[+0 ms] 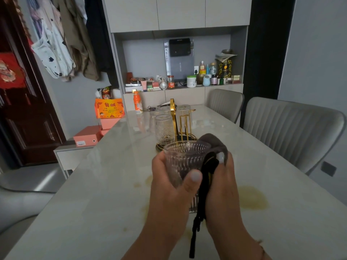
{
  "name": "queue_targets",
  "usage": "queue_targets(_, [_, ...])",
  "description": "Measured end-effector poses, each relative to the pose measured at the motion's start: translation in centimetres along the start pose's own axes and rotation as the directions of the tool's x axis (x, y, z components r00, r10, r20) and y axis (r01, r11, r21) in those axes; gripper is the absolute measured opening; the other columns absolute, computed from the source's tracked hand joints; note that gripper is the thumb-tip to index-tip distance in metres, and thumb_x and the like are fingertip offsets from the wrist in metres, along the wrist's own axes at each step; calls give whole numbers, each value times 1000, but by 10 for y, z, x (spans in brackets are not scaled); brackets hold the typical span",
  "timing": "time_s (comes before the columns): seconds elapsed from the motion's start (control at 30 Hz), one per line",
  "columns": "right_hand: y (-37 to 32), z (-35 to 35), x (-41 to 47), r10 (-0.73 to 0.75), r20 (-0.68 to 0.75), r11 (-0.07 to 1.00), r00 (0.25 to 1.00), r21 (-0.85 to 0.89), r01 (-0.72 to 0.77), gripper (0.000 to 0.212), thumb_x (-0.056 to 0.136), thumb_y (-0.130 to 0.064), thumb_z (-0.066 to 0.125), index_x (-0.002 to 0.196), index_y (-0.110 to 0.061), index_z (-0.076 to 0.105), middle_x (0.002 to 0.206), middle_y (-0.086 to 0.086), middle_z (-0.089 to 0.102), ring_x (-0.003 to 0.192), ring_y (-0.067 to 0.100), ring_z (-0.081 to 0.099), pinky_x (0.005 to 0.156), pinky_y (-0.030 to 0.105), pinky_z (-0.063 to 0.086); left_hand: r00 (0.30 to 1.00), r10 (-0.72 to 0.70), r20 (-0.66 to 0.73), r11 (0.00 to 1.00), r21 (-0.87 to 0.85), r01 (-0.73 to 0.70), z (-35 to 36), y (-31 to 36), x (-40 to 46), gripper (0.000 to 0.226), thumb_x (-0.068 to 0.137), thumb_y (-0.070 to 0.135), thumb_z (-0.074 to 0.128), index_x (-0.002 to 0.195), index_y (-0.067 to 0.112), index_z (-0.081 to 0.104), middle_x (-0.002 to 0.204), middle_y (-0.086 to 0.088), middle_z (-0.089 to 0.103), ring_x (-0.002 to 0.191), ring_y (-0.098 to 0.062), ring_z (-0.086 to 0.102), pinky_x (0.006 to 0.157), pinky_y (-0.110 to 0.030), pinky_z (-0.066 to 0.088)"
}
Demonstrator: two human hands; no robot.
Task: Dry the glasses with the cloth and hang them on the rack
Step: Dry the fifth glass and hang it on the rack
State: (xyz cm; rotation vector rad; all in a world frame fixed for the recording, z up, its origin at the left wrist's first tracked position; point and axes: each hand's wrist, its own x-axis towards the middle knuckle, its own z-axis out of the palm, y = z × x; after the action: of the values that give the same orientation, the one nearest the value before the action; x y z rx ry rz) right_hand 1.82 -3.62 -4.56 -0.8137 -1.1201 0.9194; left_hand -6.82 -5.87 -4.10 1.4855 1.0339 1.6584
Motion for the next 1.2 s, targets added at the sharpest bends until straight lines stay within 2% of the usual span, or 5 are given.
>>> queue_targets(0.33, [-8,-7,5,305,392,786,868,412,-462,47,93,-43,41,91,-14,78,96,13,76,87,27,73,77,38,60,993,-87,81,953,-283,106,-11,-10,9,95,37,64,90,119,27,59,112,-8,73,106,-29,70,86,-46,55])
queue_targets(0.6, [-1,-3,-2,47,85,980,995,190,-62,52,78,-72,42,120,-46,58,121,-14,66,117,12,59,102,45,44,1000,-1,-11,997,-76,0,2,1,-2,53,68,61,65,116,39,61,116,10,70,112,-8,65,93,-30,53])
queue_targets(0.7, [0,-1,2,156,141,963,978,198,-183,65,64,-78,43,117,-45,61,119,-9,68,114,17,62,102,47,44,1000,2,-4,996,-86,-2,2,1,2,86,39,62,85,115,31,58,104,17,74,97,0,69,73,-12,53])
queue_targets(1.03, [2,-8,6,402,202,827,893,340,-449,33,99,-36,43,109,-23,71,100,6,76,91,27,72,80,45,58,973,-228,-40,888,-419,190,-28,-5,26,50,59,28,75,105,9,71,92,-12,75,79,-27,74,58,-35,58])
queue_targets(1.2, [-35,-21,37,250,-13,953,968,181,-243,19,98,-40,45,96,-30,61,99,6,68,88,27,68,76,49,58,980,-196,16,978,-72,197,-51,-4,22,60,41,44,77,98,23,72,91,0,77,82,-15,74,67,-37,58])
